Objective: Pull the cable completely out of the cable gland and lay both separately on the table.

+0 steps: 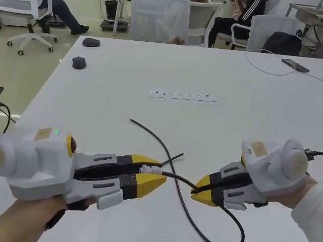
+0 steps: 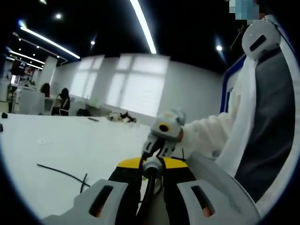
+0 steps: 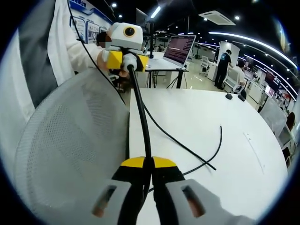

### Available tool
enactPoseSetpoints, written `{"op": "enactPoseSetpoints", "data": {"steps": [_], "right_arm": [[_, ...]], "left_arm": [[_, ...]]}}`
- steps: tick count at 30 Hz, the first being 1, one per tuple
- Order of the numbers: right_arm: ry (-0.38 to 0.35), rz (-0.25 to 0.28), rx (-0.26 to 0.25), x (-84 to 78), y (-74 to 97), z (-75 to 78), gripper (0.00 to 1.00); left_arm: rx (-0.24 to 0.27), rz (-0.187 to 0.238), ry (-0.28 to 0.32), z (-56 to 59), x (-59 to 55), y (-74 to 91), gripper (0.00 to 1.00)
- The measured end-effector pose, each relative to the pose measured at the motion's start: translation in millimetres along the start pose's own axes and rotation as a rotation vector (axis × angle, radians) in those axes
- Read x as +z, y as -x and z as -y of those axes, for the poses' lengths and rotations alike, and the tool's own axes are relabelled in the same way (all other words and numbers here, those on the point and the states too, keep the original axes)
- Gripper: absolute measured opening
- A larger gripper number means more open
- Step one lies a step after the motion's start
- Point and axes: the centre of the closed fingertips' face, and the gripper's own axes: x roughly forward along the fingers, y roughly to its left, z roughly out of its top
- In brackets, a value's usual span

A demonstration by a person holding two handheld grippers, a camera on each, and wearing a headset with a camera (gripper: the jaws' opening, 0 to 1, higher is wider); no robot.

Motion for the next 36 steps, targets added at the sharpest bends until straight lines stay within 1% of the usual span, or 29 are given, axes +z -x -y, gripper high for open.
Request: {"op": "enactPoseSetpoints", "data": {"steps": [3, 5, 7, 9, 11, 12, 14, 15, 18, 21, 22, 24, 26, 27, 29, 30, 33, 35, 36], "right_arm": [[-0.012, 0.006, -0.015, 4.0, 3.3, 2.5, 0.02], [-0.02, 0.021, -0.012, 10.2, 4.5, 0.8, 0.03], [-0.012, 0.04, -0.013, 18.1, 4.5, -1.5, 0.08], [-0.004, 0.061, -0.027, 29.3, 4.2, -1.7, 0.16], [0.004, 0.111, -0.039, 46.2, 4.7, -1.7, 0.2], [0.004, 0.153, -0.032, 58.0, 5.5, -4.0, 0.19], [0.004, 0.215, -0.006, 77.5, 7.7, -10.5, 0.18], [0.017, 0.232, 0.001, 84.1, 8.7, -12.6, 0.18], [0.058, 0.26, 0.021, 100.8, 9.3, -17.5, 0.17], [0.1, 0.267, 0.041, 112.2, 6.0, -18.4, 0.13], [0.14, 0.248, 0.062, 111.8, 4.0, -21.0, 0.14], [0.171, 0.234, 0.056, 110.5, 1.4, -20.6, 0.1], [0.167, 0.234, 0.059, 109.5, 0.6, -19.6, 0.06], [0.176, 0.226, 0.045, 108.7, 1.2, -15.8, 0.03], [0.179, 0.219, 0.059, 108.4, 3.2, -16.0, 0.03], [0.187, 0.211, 0.066, 106.3, 3.8, -16.7, 0.03], [0.184, 0.208, 0.078, 103.0, 3.2, -15.6, 0.03], [0.174, 0.208, 0.081, 102.3, 2.3, -13.9, 0.03], [0.174, 0.208, 0.08, 102.1, 2.2, -13.6, 0.03]], "left_arm": [[0.011, 0.012, 0.001, -2.5, 2.3, 1.3, 0.16], [0.02, 0.02, 0.008, -4.6, 3.3, 2.0, 0.16], [0.021, 0.017, 0.009, -4.7, 2.5, 1.7, 0.16], [0.02, 0.006, 0.01, -4.3, -0.4, 0.6, 0.16], [0.019, -0.003, 0.01, -3.8, -2.3, -0.2, 0.16], [0.018, -0.004, 0.011, -3.6, -2.6, -0.4, 0.16], [0.024, -0.006, 0.014, -4.9, -3.4, -0.1, 0.16], [0.032, -0.009, 0.019, -7.0, -4.4, 0.6, 0.16], [0.052, -0.01, 0.03, -11.7, -5.7, 2.4, 0.16], [0.049, -0.01, 0.026, -11.3, -5.8, 1.8, 0.16], [0.051, -0.01, 0.022, -11.2, -5.6, 1.3, 0.16], [0.055, -0.013, 0.012, -11.6, -5.4, 2.0, 0.16], [0.058, -0.017, 0.01, -11.3, -6.3, 2.2, 0.16], [0.057, -0.019, 0.013, -10.7, -7.2, 1.9, 0.16], [0.063, -0.02, 0.012, -11.4, -7.8, 0.8, 0.16], [0.054, -0.024, 0.016, -10.8, -8.8, -0.3, 0.16], [0.05, -0.034, 0.019, -11.5, -11.6, -1.6, 0.16], [0.061, -0.033, 0.03, -12.8, -12.3, -1.5, 0.16], [0.062, -0.032, 0.026, -12.9, -12.0, -1.3, 0.16]]}}
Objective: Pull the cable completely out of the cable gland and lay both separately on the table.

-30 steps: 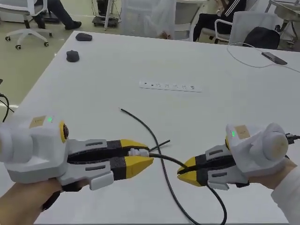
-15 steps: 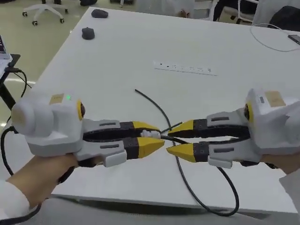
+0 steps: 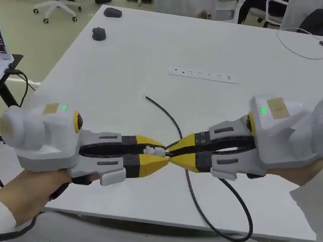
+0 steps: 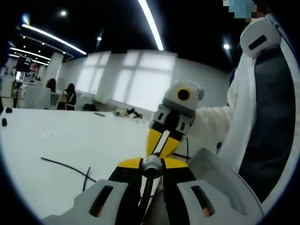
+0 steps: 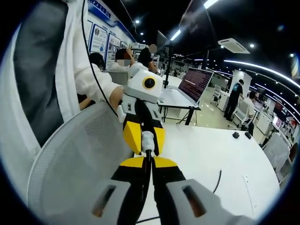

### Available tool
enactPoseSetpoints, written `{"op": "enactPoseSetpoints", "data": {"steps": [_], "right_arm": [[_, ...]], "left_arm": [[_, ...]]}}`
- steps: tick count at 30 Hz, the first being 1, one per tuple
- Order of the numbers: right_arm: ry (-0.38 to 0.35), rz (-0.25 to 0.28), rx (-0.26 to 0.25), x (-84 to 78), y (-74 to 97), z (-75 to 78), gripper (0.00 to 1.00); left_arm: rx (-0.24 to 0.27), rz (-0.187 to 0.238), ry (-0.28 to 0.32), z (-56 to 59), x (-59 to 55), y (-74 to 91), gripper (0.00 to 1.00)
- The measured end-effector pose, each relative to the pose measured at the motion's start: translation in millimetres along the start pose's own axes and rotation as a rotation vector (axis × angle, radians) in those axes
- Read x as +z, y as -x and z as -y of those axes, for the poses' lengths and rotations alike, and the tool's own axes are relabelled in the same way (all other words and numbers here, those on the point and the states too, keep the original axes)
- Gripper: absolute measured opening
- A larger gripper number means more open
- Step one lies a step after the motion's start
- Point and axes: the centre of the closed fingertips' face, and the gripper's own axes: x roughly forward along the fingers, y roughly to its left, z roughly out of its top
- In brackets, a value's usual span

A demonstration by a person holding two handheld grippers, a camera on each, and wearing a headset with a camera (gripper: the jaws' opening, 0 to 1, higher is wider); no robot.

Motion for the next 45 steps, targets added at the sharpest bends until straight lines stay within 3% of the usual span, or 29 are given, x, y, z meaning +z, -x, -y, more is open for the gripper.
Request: {"op": "enactPoseSetpoints", "data": {"steps": [5, 13, 18, 23, 28, 33, 40, 45], "right_arm": [[-0.006, 0.047, -0.03, -5.7, -0.7, 4.5, 0.03], [-0.012, 0.054, -0.057, -7.1, 5.6, -1.8, 0.03], [-0.019, 0.013, -0.053, -14.5, 8.6, -3.7, 0.03], [-0.038, -0.016, -0.087, -25.7, 11.9, 2.4, 0.03], [-0.025, -0.085, -0.122, -44.3, 18.4, 5.3, 0.02], [-0.032, -0.155, -0.125, -67.3, 22.3, 5.5, 0.02], [-0.051, -0.227, -0.143, -94.3, 27.3, 7.3, 0.02], [-0.085, -0.21, -0.159, -95.3, 31.8, 9.5, 0.03]], "left_arm": [[0.003, -0.012, -0.03, -4.0, 0.2, -1.1, 0.16], [-0.026, -0.031, -0.056, 3.8, -2.4, -5.7, 0.16], [-0.006, -0.051, -0.074, 4.5, -6.4, -2.9, 0.16], [0.013, -0.05, -0.059, -0.4, -6.3, 1.2, 0.16], [0.019, -0.046, -0.064, 0.5, -4.8, 2.9, 0.17], [0.013, -0.067, -0.067, 1.0, -8.7, 2.5, 0.17], [0.006, -0.059, -0.067, 3.2, -6.1, 3.5, 0.17], [0.013, -0.054, -0.072, 2.4, -4.2, 4.2, 0.17]]}}
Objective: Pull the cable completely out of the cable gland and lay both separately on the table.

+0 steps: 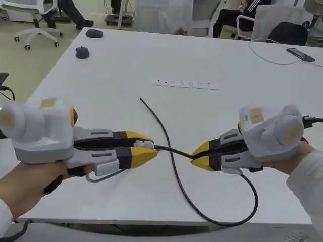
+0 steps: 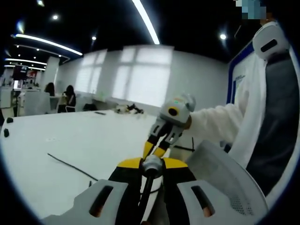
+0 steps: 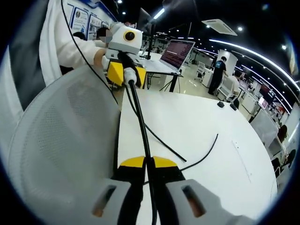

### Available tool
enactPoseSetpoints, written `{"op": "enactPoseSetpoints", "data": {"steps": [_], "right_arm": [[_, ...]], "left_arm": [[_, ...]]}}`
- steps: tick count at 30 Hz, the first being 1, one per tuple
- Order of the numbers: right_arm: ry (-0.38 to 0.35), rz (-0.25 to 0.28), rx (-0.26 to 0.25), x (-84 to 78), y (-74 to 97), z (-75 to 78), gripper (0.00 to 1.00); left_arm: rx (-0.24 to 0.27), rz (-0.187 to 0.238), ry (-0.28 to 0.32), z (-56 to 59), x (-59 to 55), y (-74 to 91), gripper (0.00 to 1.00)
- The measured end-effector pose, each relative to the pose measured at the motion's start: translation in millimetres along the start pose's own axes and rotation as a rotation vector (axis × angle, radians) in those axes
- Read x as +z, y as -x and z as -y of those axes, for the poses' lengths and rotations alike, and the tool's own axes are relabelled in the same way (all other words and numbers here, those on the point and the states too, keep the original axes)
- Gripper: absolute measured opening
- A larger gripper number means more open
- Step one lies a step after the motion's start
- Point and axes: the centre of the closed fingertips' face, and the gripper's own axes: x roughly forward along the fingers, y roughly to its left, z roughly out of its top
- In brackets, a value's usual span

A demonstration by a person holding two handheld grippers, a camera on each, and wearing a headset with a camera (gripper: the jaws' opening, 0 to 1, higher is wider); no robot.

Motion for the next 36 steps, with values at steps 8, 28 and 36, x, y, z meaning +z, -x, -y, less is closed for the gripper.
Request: {"op": "enactPoseSetpoints", "data": {"steps": [8, 28, 36], "right_arm": [[0.002, -0.034, 0.004, 1.1, -4.9, 0.2, 0.03], [0.114, 0.133, 0.022, 79.7, -12.1, -12.8, 0.1], [0.139, 0.125, 0.021, 79.3, -15.7, -9.7, 0.04]], "left_arm": [[0.03, -0.007, 0.012, -6.9, -1.4, 1.8, 0.17], [0.023, -0.018, 0.031, -9.1, -4.5, -0.9, 0.17], [0.022, -0.015, 0.029, -9.3, -4.0, -0.5, 0.17]]}}
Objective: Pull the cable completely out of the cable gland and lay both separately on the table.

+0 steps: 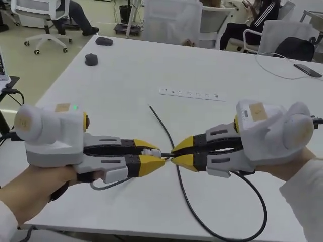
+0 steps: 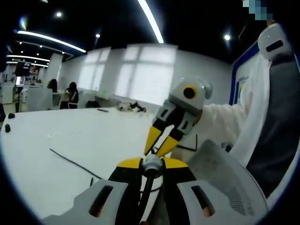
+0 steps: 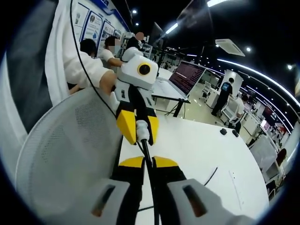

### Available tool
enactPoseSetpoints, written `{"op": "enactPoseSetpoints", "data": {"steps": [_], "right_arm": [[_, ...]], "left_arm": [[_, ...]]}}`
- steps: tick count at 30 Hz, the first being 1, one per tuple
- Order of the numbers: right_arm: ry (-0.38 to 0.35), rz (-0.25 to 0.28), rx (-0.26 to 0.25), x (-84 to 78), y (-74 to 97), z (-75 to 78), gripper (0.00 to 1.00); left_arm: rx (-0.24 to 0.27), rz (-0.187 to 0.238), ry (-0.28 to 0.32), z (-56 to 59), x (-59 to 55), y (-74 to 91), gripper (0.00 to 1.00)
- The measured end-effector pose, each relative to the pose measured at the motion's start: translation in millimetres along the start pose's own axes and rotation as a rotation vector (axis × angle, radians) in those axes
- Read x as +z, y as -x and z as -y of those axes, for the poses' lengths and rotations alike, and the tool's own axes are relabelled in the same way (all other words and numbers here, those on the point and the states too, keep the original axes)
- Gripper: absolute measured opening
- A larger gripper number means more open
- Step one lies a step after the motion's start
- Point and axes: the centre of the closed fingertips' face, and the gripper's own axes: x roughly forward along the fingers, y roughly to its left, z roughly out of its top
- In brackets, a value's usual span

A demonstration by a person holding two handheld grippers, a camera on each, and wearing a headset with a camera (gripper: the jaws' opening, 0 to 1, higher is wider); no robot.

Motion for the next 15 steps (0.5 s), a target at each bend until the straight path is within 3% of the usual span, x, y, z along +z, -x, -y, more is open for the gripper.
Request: {"op": "enactPoseSetpoints", "data": {"steps": [15], "right_arm": [[-0.045, 0.042, 0.003, -4.1, 1.8, -4.1, 0.03]], "left_arm": [[-0.01, -0.015, 0.005, 1.5, -3.5, -2.0, 0.17]]}}
